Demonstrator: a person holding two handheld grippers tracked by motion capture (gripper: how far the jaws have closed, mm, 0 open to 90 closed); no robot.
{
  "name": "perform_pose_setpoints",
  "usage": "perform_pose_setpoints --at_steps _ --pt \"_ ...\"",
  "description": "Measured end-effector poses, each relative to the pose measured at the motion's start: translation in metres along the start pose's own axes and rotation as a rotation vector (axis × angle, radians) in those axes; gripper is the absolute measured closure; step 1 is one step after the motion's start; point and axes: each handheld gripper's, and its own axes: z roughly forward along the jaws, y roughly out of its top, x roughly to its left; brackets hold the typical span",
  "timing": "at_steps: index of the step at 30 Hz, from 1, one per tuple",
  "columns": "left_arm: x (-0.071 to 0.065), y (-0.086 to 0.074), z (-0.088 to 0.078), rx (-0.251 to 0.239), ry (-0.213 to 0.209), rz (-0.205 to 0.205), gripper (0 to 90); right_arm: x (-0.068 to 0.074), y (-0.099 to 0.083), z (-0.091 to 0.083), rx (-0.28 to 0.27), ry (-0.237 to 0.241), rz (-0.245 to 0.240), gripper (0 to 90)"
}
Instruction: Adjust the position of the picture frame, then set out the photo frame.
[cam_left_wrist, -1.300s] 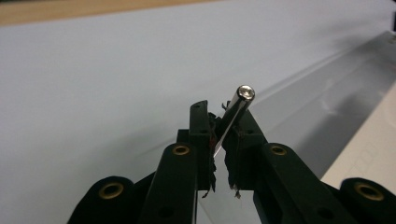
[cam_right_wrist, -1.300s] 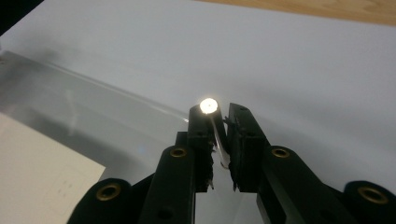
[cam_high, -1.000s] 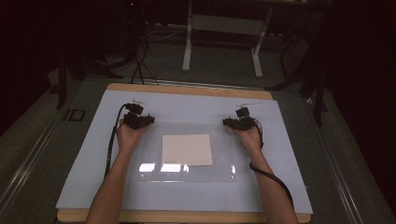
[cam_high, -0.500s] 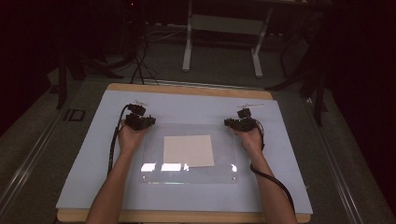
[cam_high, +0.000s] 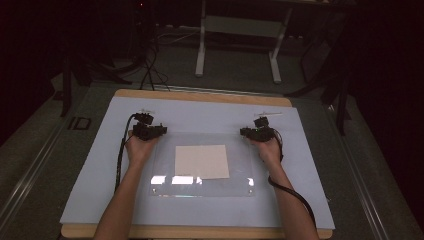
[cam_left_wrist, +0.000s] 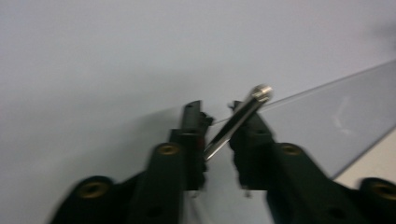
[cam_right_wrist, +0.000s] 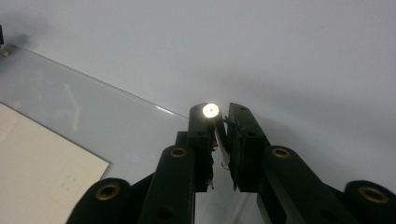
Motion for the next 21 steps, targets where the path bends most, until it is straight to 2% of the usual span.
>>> perform_pose_setpoints --at_steps 12,21 --pt "0.003 -0.014 -0.019 -0.135 -0.034 0.026 57.6 0.001 -0.001 -0.001 -0.006 -0.005 -0.03 80.6" --pt "0.002 -0.015 -0.026 -0.16 -0.04 0.055 50.6 0.003 -0.002 -0.002 -0.018 -0.019 -0.058 80.0"
